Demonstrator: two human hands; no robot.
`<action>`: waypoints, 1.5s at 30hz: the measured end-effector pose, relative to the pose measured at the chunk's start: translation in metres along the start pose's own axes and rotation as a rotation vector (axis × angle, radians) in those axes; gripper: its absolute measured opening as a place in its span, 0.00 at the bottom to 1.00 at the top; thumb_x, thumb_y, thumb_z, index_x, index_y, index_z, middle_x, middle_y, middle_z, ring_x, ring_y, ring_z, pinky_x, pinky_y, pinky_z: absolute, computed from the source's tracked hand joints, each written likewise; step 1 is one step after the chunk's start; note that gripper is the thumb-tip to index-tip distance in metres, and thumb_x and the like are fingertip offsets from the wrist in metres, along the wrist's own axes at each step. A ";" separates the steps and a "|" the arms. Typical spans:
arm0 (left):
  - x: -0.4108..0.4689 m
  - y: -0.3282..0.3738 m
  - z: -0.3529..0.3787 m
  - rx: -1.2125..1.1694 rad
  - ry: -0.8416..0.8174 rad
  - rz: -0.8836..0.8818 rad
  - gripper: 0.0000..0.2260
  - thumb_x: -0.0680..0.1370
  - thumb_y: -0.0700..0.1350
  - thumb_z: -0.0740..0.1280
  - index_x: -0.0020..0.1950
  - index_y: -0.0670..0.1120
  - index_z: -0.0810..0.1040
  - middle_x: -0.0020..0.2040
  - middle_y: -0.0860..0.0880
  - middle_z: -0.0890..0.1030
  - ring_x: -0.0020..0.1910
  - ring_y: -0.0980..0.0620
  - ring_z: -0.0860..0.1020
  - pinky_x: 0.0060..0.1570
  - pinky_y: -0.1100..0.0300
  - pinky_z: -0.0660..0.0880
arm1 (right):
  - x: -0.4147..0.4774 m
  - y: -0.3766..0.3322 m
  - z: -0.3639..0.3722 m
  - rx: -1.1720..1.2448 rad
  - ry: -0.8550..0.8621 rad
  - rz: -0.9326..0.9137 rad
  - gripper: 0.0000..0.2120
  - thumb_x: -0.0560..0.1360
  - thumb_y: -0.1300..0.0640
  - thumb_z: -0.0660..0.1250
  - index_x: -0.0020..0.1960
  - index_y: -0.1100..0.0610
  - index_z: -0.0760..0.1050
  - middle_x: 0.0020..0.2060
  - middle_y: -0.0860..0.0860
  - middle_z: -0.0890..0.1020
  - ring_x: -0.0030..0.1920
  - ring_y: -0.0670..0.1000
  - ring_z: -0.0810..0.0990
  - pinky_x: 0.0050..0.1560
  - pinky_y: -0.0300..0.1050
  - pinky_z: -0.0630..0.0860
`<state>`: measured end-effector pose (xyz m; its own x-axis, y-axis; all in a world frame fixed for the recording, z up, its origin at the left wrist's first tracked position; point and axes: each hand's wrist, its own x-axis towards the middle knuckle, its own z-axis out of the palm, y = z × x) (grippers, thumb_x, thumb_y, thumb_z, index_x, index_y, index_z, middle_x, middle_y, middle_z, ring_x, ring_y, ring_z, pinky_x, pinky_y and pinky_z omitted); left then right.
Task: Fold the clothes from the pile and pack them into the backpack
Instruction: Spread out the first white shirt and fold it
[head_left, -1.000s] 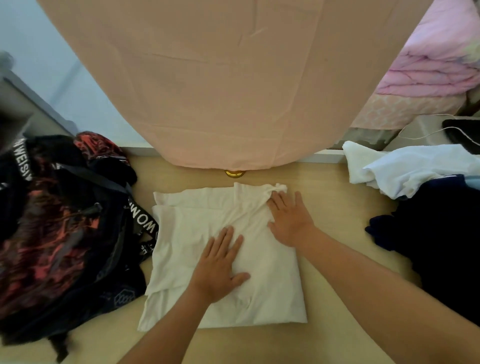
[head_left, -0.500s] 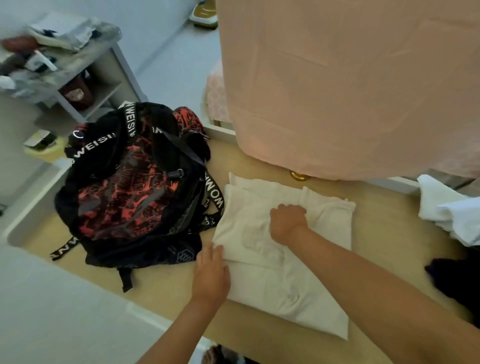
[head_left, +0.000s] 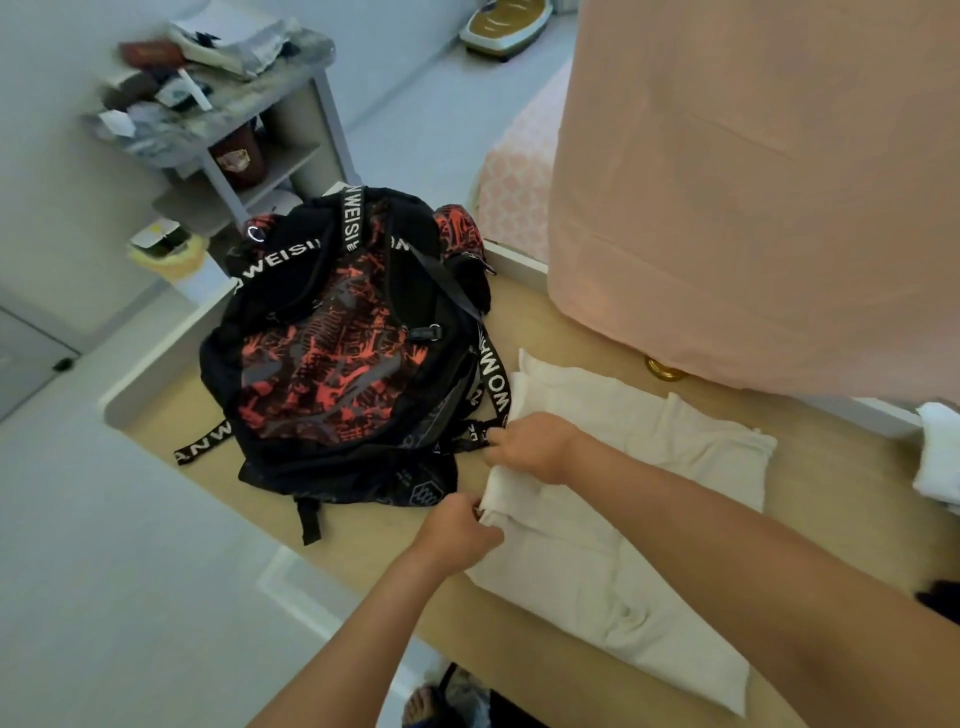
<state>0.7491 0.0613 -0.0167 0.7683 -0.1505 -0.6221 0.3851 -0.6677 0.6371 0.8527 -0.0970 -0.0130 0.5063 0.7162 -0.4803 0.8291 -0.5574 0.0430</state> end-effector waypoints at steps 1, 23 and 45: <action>-0.001 0.004 -0.003 -0.006 -0.041 0.029 0.06 0.72 0.42 0.69 0.38 0.51 0.73 0.35 0.52 0.75 0.33 0.55 0.73 0.32 0.62 0.68 | -0.004 -0.002 0.002 0.012 -0.032 -0.019 0.24 0.74 0.67 0.66 0.68 0.56 0.68 0.60 0.55 0.72 0.49 0.59 0.79 0.37 0.51 0.67; 0.015 0.134 0.136 0.598 -0.147 0.729 0.14 0.79 0.45 0.61 0.64 0.52 0.78 0.63 0.49 0.77 0.63 0.49 0.72 0.64 0.51 0.70 | -0.286 -0.038 0.152 0.720 0.101 0.894 0.29 0.77 0.59 0.64 0.77 0.47 0.61 0.76 0.48 0.60 0.64 0.51 0.75 0.59 0.43 0.73; 0.008 0.116 0.113 1.152 -0.702 0.476 0.18 0.81 0.49 0.60 0.71 0.51 0.73 0.71 0.50 0.71 0.69 0.48 0.70 0.67 0.56 0.67 | -0.223 -0.057 0.129 0.442 0.086 1.119 0.18 0.75 0.65 0.59 0.63 0.53 0.70 0.53 0.52 0.80 0.55 0.56 0.77 0.60 0.52 0.64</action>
<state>0.7417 -0.0995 0.0010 0.1656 -0.6203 -0.7667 -0.7162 -0.6101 0.3389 0.6623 -0.2792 -0.0217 0.9209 -0.2389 -0.3080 -0.2230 -0.9710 0.0866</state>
